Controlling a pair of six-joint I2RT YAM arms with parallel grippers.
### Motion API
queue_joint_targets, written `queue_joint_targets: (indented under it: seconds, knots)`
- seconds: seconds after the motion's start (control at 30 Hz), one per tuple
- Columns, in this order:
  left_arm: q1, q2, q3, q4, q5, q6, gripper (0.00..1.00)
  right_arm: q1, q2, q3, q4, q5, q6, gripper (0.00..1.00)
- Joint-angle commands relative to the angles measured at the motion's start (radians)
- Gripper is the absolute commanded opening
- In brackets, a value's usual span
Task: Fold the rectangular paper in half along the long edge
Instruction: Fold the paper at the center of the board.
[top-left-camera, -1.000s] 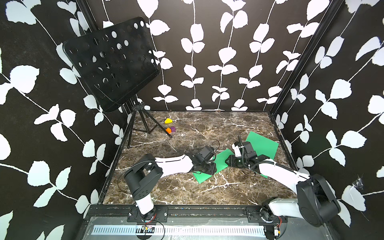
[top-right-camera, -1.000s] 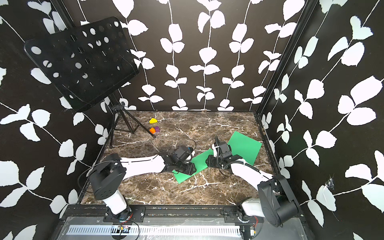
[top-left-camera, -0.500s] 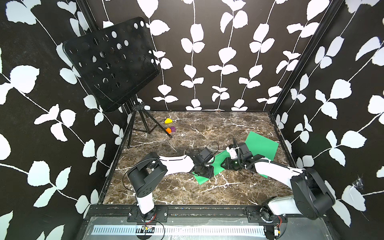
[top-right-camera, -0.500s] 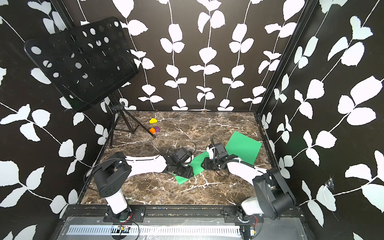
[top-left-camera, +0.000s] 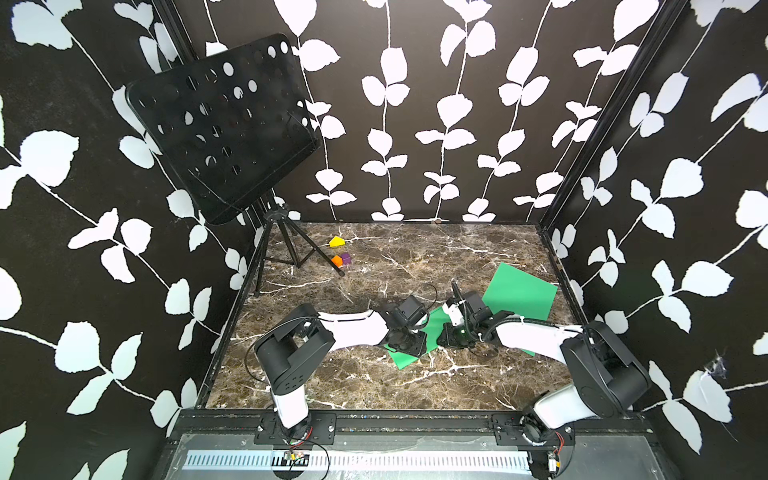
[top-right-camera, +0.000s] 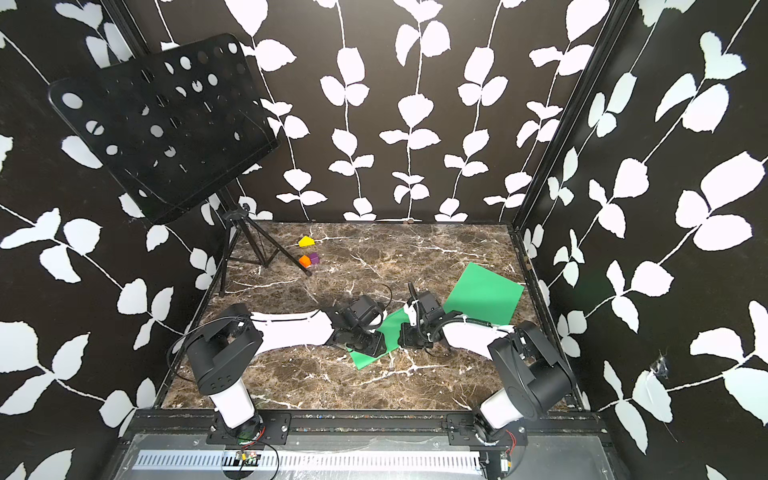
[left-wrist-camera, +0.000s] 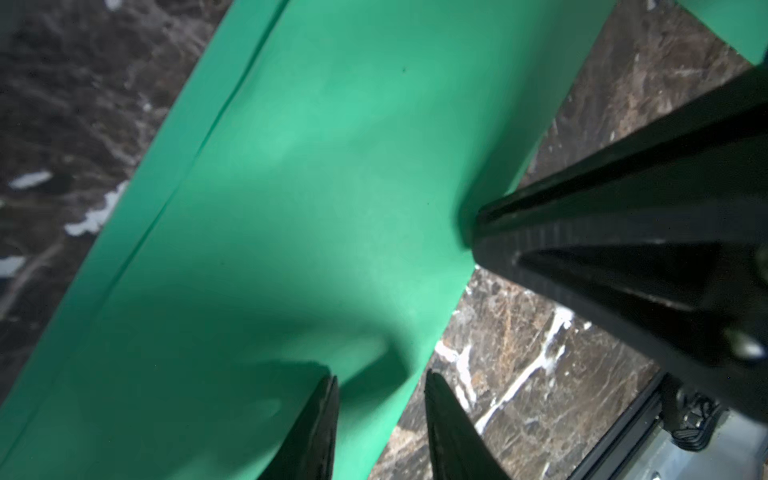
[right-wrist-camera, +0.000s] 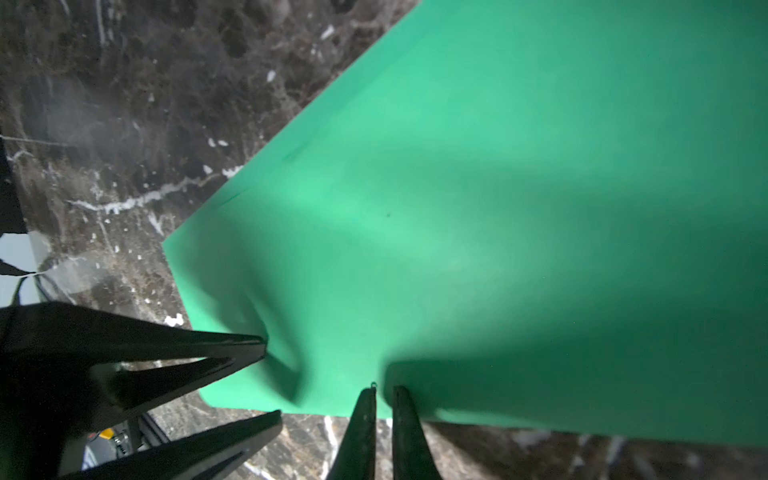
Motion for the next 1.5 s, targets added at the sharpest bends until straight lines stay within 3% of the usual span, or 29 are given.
queue_joint_targets:
  seconds: [0.0,0.37,0.63,1.17,1.47]
  knots:
    - [0.000,0.031,-0.039,-0.096,-0.023,0.015,0.38,-0.037,0.001,-0.015,-0.048,0.069,-0.023,0.09]
    - [0.004,0.032,-0.049,-0.100,-0.030,0.016,0.38,-0.188,-0.017,-0.016,-0.121,0.134,-0.040,0.00]
    - [0.013,0.024,-0.063,-0.101,-0.036,0.017,0.38,-0.276,0.004,0.005,-0.150,0.166,-0.023,0.00]
    - [0.026,0.010,-0.079,-0.095,-0.036,0.025,0.38,-0.391,0.106,0.083,-0.152,0.108,0.123,0.00]
    - [0.039,0.023,-0.073,-0.078,-0.027,0.037,0.38,-0.385,-0.013,0.047,-0.092,0.171,0.156,0.05]
